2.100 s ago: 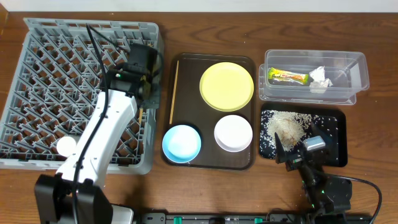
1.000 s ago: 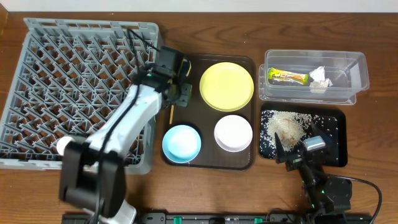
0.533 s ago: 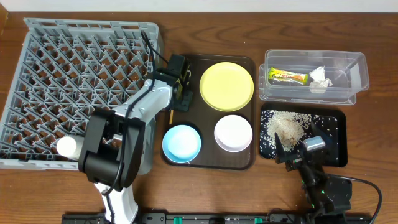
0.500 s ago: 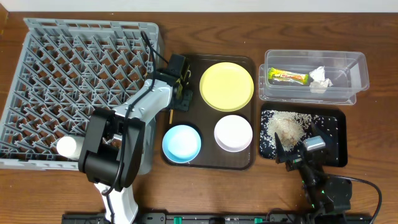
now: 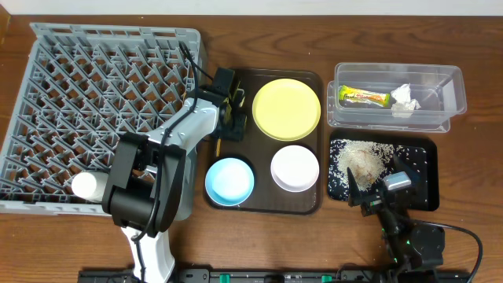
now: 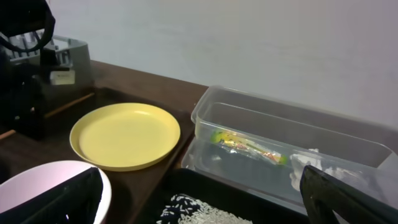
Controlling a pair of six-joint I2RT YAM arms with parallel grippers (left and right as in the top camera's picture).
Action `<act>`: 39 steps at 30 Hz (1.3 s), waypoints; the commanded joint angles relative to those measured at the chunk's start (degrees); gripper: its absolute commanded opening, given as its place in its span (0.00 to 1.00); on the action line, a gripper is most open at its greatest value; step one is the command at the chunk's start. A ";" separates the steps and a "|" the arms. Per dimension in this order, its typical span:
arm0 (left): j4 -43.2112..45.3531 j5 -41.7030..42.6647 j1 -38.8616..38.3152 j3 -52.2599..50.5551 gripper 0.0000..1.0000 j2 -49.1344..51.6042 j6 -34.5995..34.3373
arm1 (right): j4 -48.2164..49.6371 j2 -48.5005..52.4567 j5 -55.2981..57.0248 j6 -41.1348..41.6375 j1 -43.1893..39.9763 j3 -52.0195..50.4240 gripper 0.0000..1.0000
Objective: Sort waste into correct bins and load items into the dishwasher
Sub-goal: 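Carry the chopstick with the left gripper over the dish rack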
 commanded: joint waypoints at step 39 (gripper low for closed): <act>-7.54 -3.58 0.70 2.91 0.08 -3.45 -0.04 | 0.04 -0.37 -0.42 0.68 -0.39 -0.26 0.99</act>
